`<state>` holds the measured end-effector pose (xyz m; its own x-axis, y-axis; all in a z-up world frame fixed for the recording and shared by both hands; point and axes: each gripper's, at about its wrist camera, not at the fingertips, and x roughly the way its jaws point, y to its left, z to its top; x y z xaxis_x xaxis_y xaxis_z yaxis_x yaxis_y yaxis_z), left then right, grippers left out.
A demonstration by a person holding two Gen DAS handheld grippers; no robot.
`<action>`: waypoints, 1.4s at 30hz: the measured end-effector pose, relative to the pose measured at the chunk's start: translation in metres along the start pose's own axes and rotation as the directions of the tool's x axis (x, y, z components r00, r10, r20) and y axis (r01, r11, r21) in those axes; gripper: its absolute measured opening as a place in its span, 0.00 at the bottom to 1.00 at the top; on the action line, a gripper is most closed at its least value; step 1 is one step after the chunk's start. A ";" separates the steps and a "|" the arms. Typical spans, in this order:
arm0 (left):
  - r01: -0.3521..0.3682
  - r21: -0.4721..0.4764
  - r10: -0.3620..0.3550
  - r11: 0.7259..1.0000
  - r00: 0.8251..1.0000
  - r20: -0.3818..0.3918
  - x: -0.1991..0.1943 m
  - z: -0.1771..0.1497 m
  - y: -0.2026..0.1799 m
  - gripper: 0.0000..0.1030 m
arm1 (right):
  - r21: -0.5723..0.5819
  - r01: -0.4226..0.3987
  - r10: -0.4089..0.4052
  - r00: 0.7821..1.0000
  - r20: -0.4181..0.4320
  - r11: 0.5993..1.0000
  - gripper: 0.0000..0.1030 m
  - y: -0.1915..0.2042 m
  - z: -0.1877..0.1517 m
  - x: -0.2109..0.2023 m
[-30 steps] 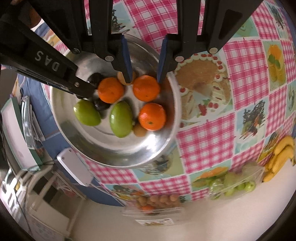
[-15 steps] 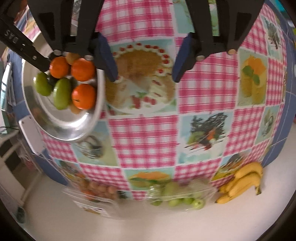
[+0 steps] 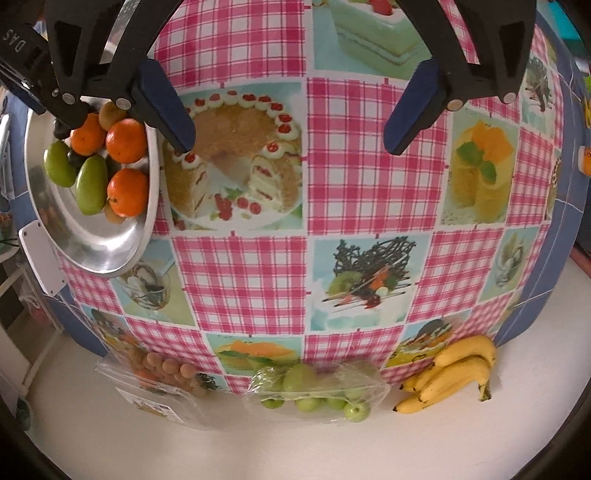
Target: Organize fruits
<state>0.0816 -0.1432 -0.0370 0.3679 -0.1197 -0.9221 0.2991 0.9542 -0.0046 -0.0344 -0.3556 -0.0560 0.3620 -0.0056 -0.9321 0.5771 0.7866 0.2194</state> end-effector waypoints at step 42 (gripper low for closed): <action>-0.186 0.041 0.182 0.982 0.980 0.079 -0.048 -0.099 0.032 1.00 | -0.115 0.031 -0.020 0.996 0.092 0.993 0.98 0.003 -0.082 -0.037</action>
<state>-0.0134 -0.0799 -0.0309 0.4846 0.0351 -0.8741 0.2609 0.9479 0.1827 -0.1054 -0.3024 -0.0446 0.4159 -0.0781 -0.9061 0.5003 0.8517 0.1562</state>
